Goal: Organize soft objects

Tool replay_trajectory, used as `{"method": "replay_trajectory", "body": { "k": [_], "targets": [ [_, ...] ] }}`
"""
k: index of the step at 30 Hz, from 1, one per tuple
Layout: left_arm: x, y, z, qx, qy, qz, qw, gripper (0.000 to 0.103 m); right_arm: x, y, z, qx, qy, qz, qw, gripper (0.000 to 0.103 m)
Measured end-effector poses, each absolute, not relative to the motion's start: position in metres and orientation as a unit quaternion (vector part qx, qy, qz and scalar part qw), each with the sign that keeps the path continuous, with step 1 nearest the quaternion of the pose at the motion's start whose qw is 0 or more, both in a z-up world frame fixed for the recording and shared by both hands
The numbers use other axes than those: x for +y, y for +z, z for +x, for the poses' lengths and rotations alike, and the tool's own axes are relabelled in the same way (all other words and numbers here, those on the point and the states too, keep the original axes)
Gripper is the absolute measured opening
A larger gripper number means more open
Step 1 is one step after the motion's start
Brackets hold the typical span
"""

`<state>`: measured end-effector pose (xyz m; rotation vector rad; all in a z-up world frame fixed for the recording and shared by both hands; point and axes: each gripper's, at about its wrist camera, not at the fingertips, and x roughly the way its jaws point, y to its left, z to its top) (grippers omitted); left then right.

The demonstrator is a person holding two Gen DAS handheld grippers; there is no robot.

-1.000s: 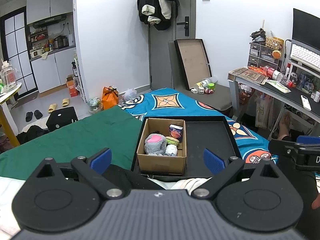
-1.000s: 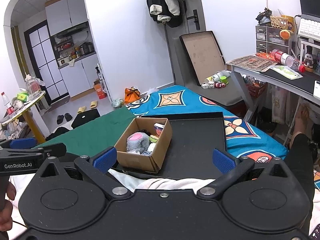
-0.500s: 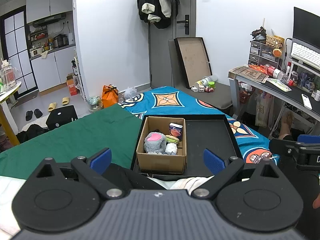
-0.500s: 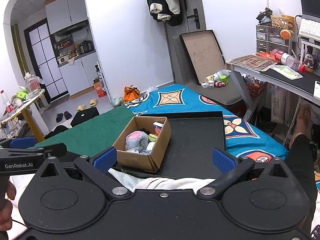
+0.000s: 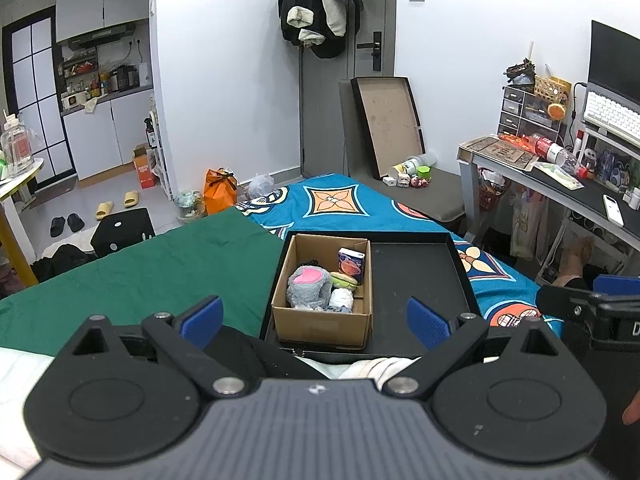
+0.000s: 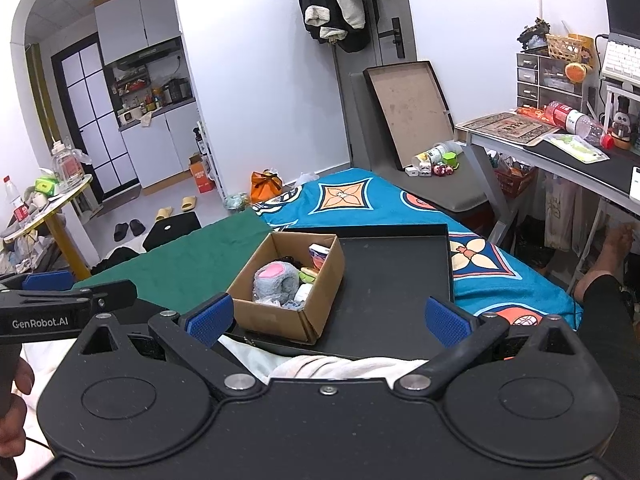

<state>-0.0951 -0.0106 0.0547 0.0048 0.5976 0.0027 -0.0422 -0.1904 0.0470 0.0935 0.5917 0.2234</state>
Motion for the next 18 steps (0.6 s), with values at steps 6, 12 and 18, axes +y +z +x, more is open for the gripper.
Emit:
{"method": "replay_trajectory", "body": {
  "k": [6,12,18],
  "targets": [
    [-0.01,0.053,-0.095,0.297,0.0,-0.002,0.955,0.098,-0.19,0.046,-0.042,0.294,0.108,0.045,0.949,0.103],
    [-0.012,0.052,-0.094,0.299,-0.002,-0.003,0.954,0.098,-0.193,0.044,-0.042,0.298,0.106,0.046,0.948,0.103],
    [-0.019,0.049,-0.092,0.3,-0.004,0.007,0.954,0.098,-0.199,0.041,-0.039,0.3,0.105,0.054,0.947,0.103]
  ]
}}
